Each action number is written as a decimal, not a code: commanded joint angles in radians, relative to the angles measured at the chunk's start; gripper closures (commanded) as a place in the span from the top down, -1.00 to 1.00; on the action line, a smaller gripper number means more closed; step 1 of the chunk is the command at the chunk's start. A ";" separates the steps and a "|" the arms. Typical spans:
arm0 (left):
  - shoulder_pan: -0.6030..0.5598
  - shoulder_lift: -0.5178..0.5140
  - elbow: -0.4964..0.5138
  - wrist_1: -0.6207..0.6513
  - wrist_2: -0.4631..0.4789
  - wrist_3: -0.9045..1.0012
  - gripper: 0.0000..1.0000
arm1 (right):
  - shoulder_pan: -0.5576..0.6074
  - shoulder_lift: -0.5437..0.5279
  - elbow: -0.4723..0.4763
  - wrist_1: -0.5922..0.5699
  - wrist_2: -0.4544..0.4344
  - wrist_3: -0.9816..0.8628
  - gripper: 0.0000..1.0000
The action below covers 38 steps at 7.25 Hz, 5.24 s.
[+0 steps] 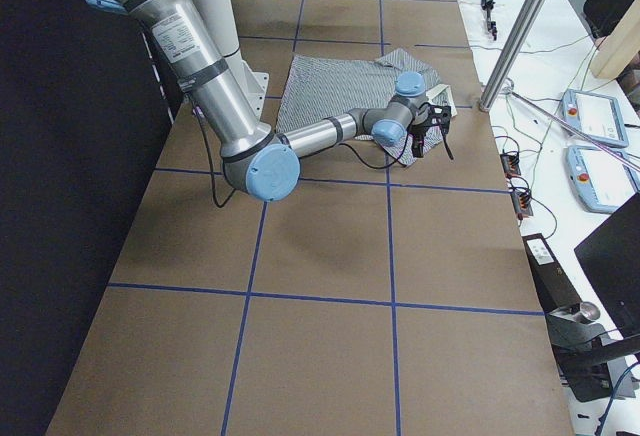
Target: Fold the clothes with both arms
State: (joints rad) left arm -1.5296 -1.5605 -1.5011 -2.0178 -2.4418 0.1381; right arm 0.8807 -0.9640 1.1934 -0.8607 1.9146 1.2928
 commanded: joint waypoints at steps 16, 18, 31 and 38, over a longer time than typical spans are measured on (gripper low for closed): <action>0.005 -0.003 0.005 -0.015 -0.006 -0.002 1.00 | -0.045 -0.073 0.017 0.012 -0.022 0.031 -0.05; 0.005 -0.003 0.006 -0.015 -0.006 -0.003 1.00 | -0.042 -0.075 0.028 0.011 -0.014 0.031 -0.63; 0.018 -0.029 -0.002 -0.069 -0.035 -0.145 1.00 | -0.154 0.392 -0.228 -0.253 -0.238 0.246 0.98; 0.543 -0.551 0.256 -0.268 0.273 -1.099 0.99 | -0.108 -0.045 0.427 -0.253 -0.054 0.212 1.00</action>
State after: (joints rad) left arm -1.0663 -1.9831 -1.3667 -2.2774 -2.2548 -0.8177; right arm 0.7524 -0.9033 1.4892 -1.1153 1.8142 1.5076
